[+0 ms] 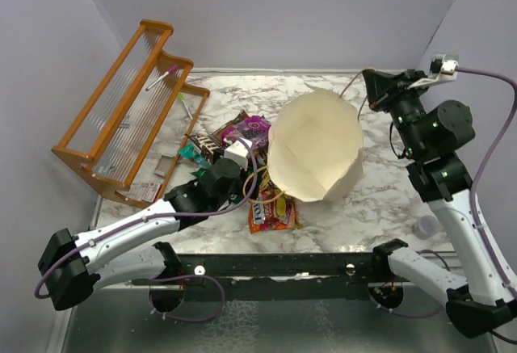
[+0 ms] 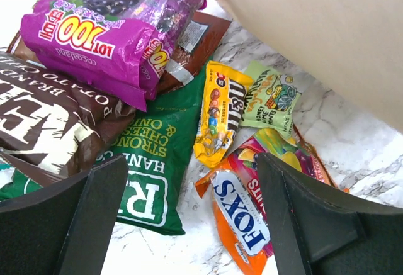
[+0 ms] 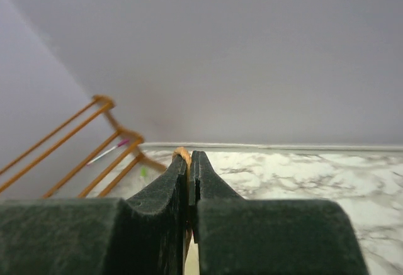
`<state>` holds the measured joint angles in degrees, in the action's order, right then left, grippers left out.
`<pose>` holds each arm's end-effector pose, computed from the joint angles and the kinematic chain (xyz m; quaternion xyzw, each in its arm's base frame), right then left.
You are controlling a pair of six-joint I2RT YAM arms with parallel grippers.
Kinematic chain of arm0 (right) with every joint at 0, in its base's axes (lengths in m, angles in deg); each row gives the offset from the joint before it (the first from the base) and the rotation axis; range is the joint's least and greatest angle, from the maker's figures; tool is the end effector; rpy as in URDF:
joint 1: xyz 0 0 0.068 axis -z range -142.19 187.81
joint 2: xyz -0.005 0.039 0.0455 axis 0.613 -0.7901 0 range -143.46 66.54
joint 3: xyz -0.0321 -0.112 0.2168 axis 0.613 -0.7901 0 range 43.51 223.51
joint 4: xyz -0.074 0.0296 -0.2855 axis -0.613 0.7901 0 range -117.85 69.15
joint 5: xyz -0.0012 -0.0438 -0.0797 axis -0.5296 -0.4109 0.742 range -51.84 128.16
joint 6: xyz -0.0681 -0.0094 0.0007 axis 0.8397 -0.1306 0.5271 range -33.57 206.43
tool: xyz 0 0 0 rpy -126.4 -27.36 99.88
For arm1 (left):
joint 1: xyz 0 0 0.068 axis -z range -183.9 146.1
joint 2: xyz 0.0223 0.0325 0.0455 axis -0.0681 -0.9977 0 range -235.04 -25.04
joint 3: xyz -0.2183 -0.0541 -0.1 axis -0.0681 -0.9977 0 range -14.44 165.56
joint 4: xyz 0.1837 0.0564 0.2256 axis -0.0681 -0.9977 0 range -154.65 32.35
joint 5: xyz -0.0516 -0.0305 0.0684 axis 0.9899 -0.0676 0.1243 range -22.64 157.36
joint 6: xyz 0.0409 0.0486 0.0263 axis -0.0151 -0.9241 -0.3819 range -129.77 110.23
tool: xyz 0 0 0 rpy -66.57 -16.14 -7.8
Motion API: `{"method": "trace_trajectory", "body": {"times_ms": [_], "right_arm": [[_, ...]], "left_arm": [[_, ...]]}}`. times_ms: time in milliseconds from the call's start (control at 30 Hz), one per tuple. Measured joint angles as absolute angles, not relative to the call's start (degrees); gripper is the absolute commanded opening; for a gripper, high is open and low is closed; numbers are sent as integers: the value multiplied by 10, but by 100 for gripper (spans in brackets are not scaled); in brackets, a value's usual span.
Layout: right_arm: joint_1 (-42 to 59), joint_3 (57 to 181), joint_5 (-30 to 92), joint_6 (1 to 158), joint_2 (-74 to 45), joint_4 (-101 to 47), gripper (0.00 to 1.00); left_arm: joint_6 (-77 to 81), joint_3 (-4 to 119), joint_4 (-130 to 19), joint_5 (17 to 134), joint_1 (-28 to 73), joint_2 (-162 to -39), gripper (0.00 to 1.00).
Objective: Take the snacks out of the paper bag
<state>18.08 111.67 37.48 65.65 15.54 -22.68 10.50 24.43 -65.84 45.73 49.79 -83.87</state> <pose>0.2350 0.0849 0.4647 0.0012 0.6294 0.2725 0.7277 0.1906 -0.2249 0.2167 0.1499 0.8347 -0.1752 0.5002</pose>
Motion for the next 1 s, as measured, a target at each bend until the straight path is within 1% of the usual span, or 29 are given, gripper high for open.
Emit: {"method": "trace_trajectory", "body": {"times_ms": [133,233,367,467,900,967,1000], "right_arm": [[185,1123,490,677,103,-233,3],[218,1099,531,689,71,-239,2],[337,1044,517,678,33,-231,2],[398,1015,516,674,15,-214,2],[476,1012,532,669,36,-200,4],[478,1012,536,669,39,-196,8],[479,1012,536,667,42,-191,12]], "left_arm": [[107,241,-659,458,498,-810,87],[110,236,-663,459,498,-794,88],[112,233,-666,459,498,-772,88],[112,233,-673,461,498,-758,88],[116,234,-689,477,498,-745,89],[118,234,-692,479,498,-745,91],[118,234,-693,479,498,-745,92]]}}
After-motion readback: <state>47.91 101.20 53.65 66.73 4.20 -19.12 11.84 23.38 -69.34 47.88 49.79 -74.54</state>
